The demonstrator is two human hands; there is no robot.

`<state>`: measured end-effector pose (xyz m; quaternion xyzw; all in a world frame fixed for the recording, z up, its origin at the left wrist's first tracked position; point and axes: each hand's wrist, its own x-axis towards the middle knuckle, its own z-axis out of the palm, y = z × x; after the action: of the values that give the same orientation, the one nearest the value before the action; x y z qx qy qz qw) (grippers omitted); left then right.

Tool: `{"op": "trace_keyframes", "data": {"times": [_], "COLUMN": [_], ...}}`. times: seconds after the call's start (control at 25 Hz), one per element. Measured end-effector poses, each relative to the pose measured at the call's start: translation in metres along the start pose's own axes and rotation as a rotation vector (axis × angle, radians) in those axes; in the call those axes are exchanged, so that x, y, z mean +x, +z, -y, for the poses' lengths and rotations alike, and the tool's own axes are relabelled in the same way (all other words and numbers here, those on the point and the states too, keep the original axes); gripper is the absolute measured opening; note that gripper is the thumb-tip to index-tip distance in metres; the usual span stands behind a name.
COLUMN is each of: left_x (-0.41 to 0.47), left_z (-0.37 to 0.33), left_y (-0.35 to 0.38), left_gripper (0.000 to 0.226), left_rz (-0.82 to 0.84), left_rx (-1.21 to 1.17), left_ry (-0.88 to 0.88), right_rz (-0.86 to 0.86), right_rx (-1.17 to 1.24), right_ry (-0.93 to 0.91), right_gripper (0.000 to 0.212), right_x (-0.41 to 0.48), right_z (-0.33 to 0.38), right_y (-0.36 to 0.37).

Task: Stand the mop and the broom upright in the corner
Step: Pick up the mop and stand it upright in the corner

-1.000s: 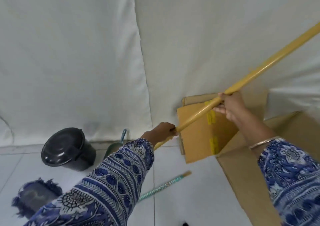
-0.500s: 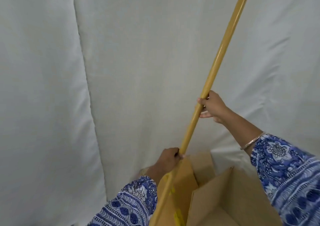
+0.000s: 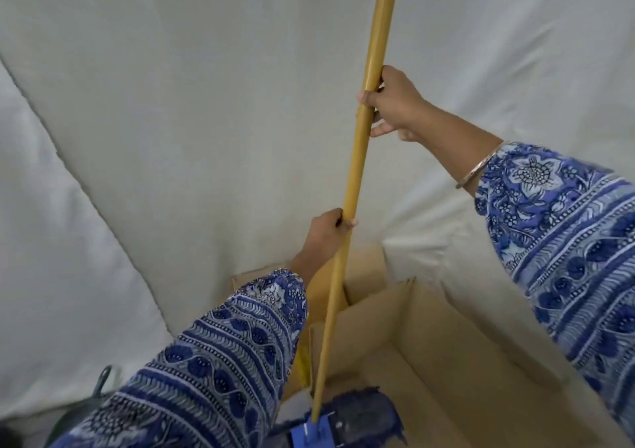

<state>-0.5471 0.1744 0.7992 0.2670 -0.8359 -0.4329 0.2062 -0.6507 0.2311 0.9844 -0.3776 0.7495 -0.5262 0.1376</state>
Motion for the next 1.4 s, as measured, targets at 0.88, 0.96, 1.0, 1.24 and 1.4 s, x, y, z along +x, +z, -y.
{"op": "trace_keyframes", "data": {"times": [0.88,0.96,1.0,1.24,1.4], "left_x": [0.123,0.129,0.134,0.167,0.18], "left_z": [0.062,0.063,0.064,0.084,0.092], "left_y": [0.158,0.153,0.149,0.133,0.124], "left_gripper": [0.019,0.017,0.015,0.023,0.03], "left_rz": [-0.144,-0.172,-0.154,-0.032,-0.044], "left_rx": [0.006,-0.016,-0.007,0.002,-0.019], "left_ry": [-0.26,-0.278,-0.296,-0.428,-0.477], "right_rz": [0.211,0.252,0.262,0.239,0.21], "right_rx": [-0.063,-0.04,-0.042,-0.033,-0.02], "right_ry": [-0.061,-0.062,-0.057,-0.017,0.004], "right_gripper": [0.032,0.033,0.034,0.038,0.036], "right_x": [0.121,0.133,0.139,0.166,0.18], "right_z": [-0.169,-0.166,-0.167,-0.182,-0.187], "right_y": [-0.013,-0.009,-0.005,0.023,0.042]}}
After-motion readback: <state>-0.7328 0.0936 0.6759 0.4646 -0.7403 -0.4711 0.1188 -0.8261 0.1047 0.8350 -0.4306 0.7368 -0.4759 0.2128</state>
